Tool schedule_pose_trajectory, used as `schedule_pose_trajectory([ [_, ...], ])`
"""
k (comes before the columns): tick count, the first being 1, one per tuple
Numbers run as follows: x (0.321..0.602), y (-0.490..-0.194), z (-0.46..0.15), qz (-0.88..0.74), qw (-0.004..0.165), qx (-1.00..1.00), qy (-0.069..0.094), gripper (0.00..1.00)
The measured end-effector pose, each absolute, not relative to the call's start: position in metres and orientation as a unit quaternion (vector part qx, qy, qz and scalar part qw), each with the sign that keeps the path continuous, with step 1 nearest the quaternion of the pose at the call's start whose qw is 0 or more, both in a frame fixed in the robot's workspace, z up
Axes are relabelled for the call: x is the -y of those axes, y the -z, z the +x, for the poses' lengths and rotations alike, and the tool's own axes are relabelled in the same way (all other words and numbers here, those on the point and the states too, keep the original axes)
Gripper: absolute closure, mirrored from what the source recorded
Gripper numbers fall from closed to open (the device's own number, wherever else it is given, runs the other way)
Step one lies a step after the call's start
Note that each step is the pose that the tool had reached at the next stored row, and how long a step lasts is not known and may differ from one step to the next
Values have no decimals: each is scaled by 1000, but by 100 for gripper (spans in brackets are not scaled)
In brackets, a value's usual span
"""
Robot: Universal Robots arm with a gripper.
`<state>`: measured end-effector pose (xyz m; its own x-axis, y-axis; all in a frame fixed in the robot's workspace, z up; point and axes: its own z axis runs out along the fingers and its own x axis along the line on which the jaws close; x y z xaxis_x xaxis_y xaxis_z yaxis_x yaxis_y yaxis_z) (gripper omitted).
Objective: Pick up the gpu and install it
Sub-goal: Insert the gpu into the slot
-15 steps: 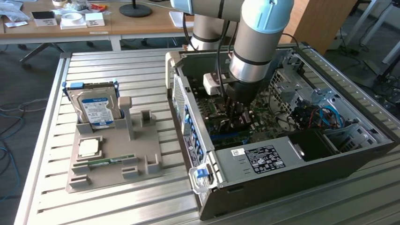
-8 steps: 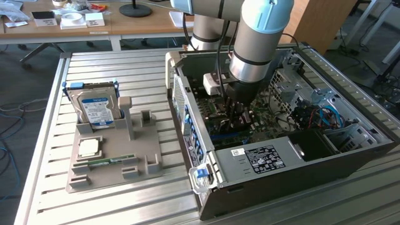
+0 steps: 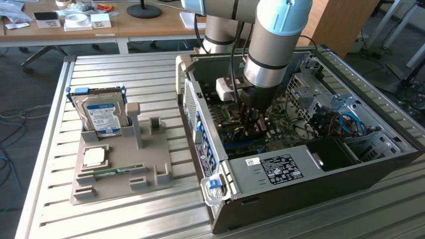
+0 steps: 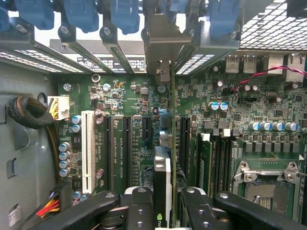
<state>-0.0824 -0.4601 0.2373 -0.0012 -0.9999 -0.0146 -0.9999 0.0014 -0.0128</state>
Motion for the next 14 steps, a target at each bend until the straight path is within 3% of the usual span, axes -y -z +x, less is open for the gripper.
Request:
schedule_pose_trajectory([
  [14,460,-240,-82,-703,9,-711,0,73],
])
